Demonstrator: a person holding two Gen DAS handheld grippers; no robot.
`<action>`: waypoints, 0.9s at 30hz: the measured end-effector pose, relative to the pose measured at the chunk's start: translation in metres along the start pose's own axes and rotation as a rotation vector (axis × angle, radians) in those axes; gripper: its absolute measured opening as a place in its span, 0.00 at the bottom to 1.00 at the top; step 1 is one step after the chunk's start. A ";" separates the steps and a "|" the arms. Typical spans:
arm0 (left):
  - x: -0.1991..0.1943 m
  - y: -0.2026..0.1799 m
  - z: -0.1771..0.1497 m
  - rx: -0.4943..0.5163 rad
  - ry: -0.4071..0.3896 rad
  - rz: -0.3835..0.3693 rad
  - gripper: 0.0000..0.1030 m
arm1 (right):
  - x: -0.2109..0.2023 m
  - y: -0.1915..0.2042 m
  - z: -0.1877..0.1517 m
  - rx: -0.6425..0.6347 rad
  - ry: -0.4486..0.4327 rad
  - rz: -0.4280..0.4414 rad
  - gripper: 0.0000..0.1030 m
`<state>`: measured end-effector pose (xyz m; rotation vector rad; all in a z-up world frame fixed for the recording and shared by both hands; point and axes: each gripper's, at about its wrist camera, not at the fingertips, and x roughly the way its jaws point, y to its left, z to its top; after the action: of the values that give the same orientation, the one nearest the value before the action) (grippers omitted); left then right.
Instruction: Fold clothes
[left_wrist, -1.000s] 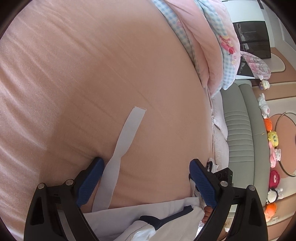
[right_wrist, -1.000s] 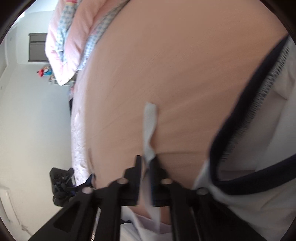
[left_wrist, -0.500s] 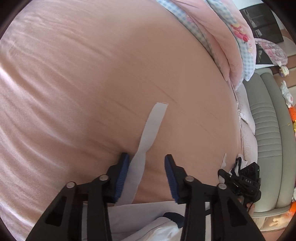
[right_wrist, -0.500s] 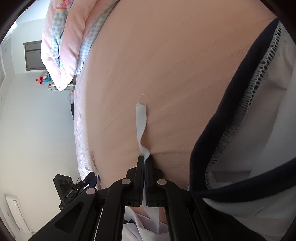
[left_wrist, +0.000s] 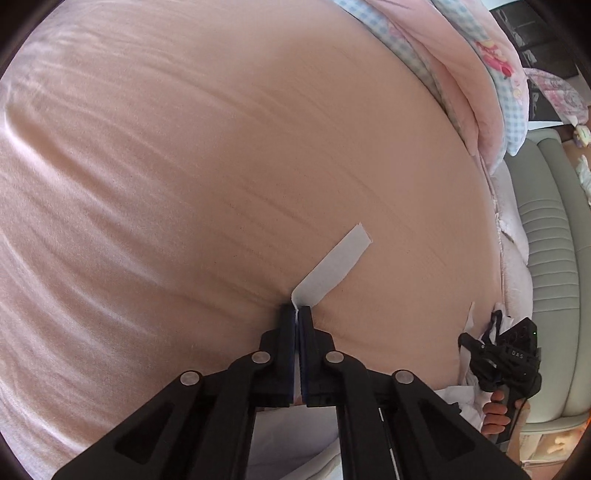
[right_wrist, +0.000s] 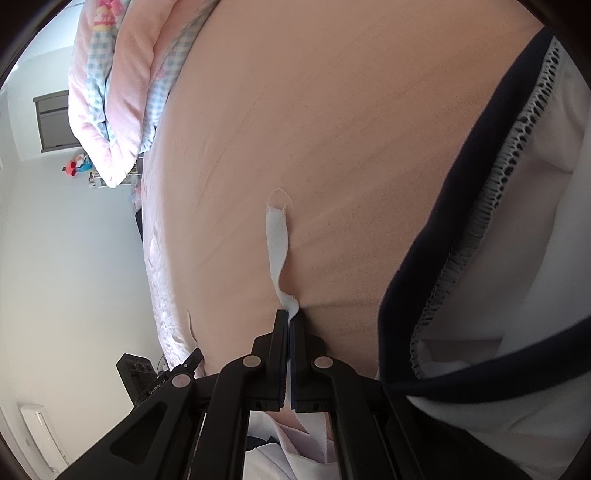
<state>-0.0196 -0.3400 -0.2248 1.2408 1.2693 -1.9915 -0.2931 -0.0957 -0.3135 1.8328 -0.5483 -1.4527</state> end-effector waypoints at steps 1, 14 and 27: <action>0.000 -0.001 0.001 -0.003 0.001 0.008 0.03 | 0.000 0.001 0.000 0.003 -0.004 -0.007 0.00; -0.013 -0.061 -0.023 0.214 -0.062 0.144 0.03 | 0.003 0.080 -0.038 -0.404 -0.126 -0.355 0.00; -0.047 -0.066 -0.046 0.236 -0.144 0.102 0.03 | -0.007 0.114 -0.076 -0.557 -0.184 -0.399 0.00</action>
<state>-0.0271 -0.2725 -0.1610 1.2163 0.9052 -2.1595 -0.2106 -0.1437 -0.2149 1.4126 0.1535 -1.8218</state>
